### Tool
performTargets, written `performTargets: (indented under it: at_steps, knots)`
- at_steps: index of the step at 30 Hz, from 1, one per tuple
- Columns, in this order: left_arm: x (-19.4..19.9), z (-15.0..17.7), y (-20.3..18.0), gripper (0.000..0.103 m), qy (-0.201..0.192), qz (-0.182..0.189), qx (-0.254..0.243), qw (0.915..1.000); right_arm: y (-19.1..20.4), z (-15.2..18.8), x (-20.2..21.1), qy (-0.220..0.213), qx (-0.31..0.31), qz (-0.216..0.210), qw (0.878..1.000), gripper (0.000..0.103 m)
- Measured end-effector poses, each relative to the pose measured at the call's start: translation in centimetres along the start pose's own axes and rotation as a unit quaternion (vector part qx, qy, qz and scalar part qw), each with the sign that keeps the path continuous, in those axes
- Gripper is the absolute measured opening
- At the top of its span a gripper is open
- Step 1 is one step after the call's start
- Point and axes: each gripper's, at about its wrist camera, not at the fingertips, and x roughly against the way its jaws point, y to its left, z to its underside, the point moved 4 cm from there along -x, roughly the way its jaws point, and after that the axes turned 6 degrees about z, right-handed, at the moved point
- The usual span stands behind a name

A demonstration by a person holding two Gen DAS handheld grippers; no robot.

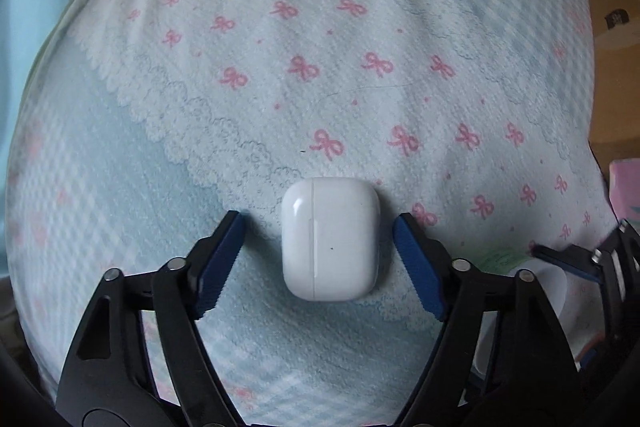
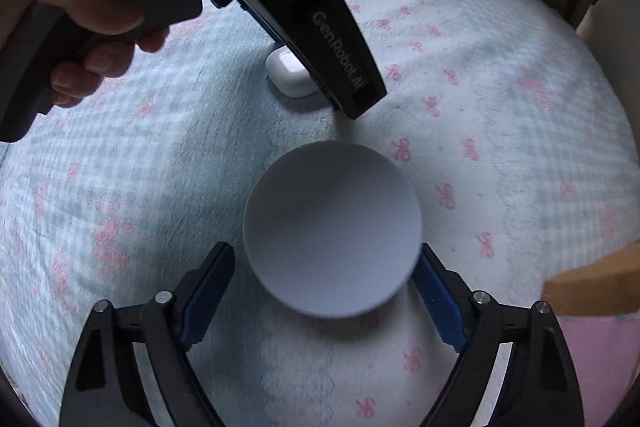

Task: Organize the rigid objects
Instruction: 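Grasp the white earbud case with the left tool while the right tool grasps the white jar, then carry the earbud case and white jar over the cardboard box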

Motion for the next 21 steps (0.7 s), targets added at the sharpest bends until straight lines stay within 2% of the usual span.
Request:
performTargets:
  at_steps: [2,4,5,11,17,21]
  knots:
    - [0.1,-0.3,-0.6,0.060,0.004,0.003,-0.012,0.9999,-0.1,-0.3,-0.1,0.000,-0.002,-0.004,1.000,0.081]
    - [0.1,-0.6,-1.4,0.046,0.011,0.006,-0.024,0.9996,-0.3,-0.5,-0.2,0.002,-0.005,0.002,1.000,0.066]
    - [0.1,-0.9,-1.8,0.042,0.015,0.001,-0.031,0.9994,-0.5,-0.6,-0.3,0.004,-0.008,0.000,1.000,0.066]
    - [0.1,-1.9,-3.7,0.041,0.011,-0.020,-0.058,0.9980,-0.8,-0.8,-0.1,0.005,-0.016,-0.006,1.000,0.066]
    - [1.6,-1.4,-5.3,0.041,-0.004,-0.013,-0.046,0.9988,-1.1,0.4,1.0,0.009,-0.027,-0.014,0.999,0.066]
    - [4.2,-0.4,-7.0,0.041,-0.019,-0.001,-0.029,0.9994,-1.1,1.6,2.9,0.005,-0.043,-0.016,0.999,0.066]
